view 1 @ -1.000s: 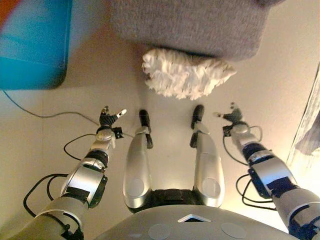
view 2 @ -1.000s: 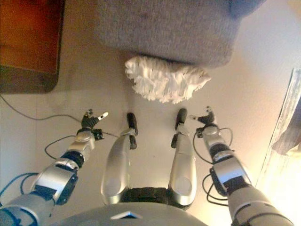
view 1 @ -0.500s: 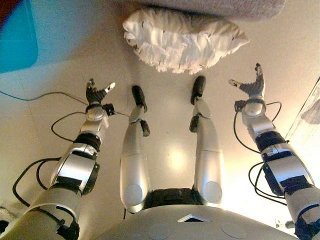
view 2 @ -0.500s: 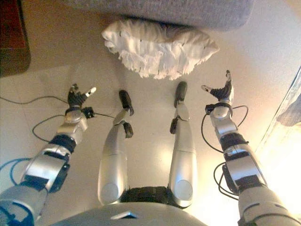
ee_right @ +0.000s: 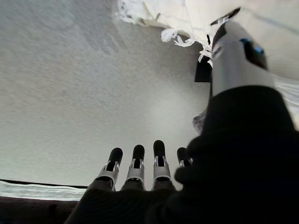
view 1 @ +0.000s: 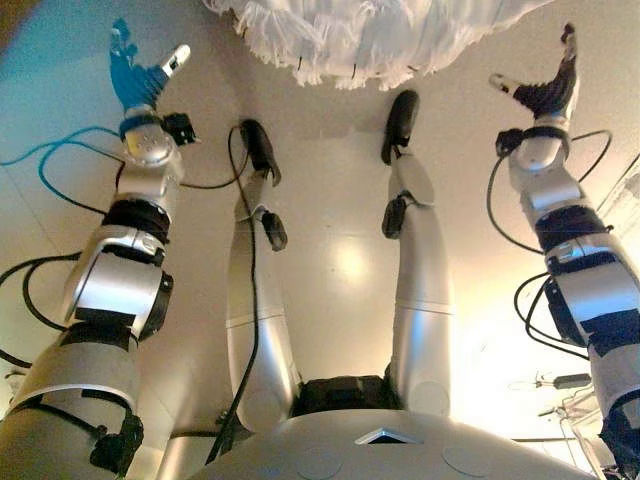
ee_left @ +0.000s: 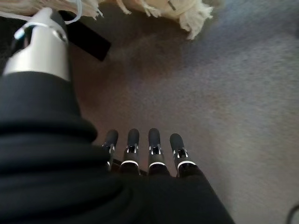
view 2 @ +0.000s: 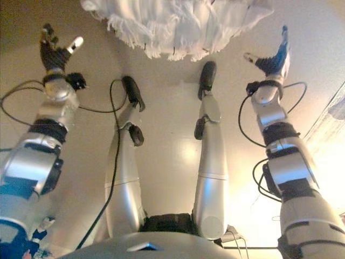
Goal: Pick up the cushion and take it to the sofa
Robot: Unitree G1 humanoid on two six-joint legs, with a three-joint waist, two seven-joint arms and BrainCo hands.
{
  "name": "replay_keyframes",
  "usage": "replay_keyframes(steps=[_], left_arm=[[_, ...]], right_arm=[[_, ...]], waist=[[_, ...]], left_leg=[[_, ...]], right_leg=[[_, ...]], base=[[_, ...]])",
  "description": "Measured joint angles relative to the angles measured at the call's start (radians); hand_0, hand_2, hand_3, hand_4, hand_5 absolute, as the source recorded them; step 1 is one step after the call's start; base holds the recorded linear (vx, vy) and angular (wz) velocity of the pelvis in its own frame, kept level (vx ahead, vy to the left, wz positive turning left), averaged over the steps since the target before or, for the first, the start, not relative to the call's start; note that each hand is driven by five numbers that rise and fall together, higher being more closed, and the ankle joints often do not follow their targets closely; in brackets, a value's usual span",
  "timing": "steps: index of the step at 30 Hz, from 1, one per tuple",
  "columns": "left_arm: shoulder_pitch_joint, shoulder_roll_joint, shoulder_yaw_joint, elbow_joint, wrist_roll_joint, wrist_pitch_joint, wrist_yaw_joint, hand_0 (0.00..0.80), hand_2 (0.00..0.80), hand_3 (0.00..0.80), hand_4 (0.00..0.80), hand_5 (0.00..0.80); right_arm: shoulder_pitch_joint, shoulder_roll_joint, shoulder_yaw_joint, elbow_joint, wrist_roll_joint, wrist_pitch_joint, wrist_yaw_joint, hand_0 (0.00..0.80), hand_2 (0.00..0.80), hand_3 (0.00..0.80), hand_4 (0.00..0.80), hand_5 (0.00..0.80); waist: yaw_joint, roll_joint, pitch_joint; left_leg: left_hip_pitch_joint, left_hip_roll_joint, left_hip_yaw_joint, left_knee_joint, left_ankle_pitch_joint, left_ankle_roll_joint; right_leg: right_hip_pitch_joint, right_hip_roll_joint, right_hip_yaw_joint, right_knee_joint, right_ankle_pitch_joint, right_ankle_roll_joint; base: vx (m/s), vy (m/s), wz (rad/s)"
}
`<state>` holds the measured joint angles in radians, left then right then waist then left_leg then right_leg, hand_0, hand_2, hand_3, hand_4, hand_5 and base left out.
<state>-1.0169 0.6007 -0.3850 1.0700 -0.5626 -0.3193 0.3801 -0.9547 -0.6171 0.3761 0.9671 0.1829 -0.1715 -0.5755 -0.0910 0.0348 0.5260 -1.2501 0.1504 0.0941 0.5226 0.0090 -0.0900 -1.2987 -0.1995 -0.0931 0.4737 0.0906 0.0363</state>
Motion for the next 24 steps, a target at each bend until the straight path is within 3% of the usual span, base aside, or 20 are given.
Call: replay_keyframes(steps=[6, 13, 20, 24], left_arm=[[-0.082, 0.026, -0.034, -0.003, -0.007, 0.002, -0.052, 0.000, 0.000, 0.000, 0.000, 0.000], [-0.214, 0.056, -0.108, -0.004, -0.031, 0.019, -0.105, 0.000, 0.000, 0.000, 0.000, 0.000], [-0.327, 0.055, -0.186, -0.005, -0.169, 0.086, -0.345, 0.000, 0.000, 0.000, 0.000, 0.000], [-0.338, 0.055, -0.222, -0.006, -0.234, 0.098, -0.422, 0.000, 0.000, 0.000, 0.000, 0.000]], right_arm=[[-0.073, -0.031, 0.035, -0.001, 0.033, -0.064, 0.027, 0.000, 0.000, 0.000, 0.000, 0.000], [-0.197, -0.074, 0.105, -0.010, 0.054, -0.092, 0.072, 0.000, 0.000, 0.000, 0.000, 0.000], [-0.261, -0.072, 0.129, -0.024, 0.127, -0.138, 0.199, 0.000, 0.000, 0.000, 0.000, 0.000], [-0.267, -0.070, 0.146, -0.025, 0.179, -0.161, 0.270, 0.000, 0.000, 0.000, 0.000, 0.000]], waist=[[-0.002, 0.000, 0.000], [0.000, 0.000, 0.000], [-0.003, 0.000, 0.000], [-0.005, 0.000, 0.000]], left_leg=[[-0.121, 0.004, -0.016, 0.053, -0.004, 0.000], [-0.232, 0.006, -0.028, 0.100, -0.010, 0.002], [-0.265, -0.001, -0.029, 0.097, -0.008, 0.001], [-0.263, -0.005, -0.026, 0.085, -0.009, 0.002]], right_leg=[[-0.121, 0.000, 0.003, 0.059, -0.010, -0.007], [-0.222, -0.001, 0.003, 0.094, -0.012, -0.010], [-0.249, -0.008, 0.000, 0.086, -0.006, -0.005], [-0.250, -0.011, 0.000, 0.075, -0.004, 0.000]], base=[[0.000, 0.000, 0.00], [0.005, 0.000, 0.00], [0.011, -0.001, 0.00], [0.000, 0.000, 0.00]])
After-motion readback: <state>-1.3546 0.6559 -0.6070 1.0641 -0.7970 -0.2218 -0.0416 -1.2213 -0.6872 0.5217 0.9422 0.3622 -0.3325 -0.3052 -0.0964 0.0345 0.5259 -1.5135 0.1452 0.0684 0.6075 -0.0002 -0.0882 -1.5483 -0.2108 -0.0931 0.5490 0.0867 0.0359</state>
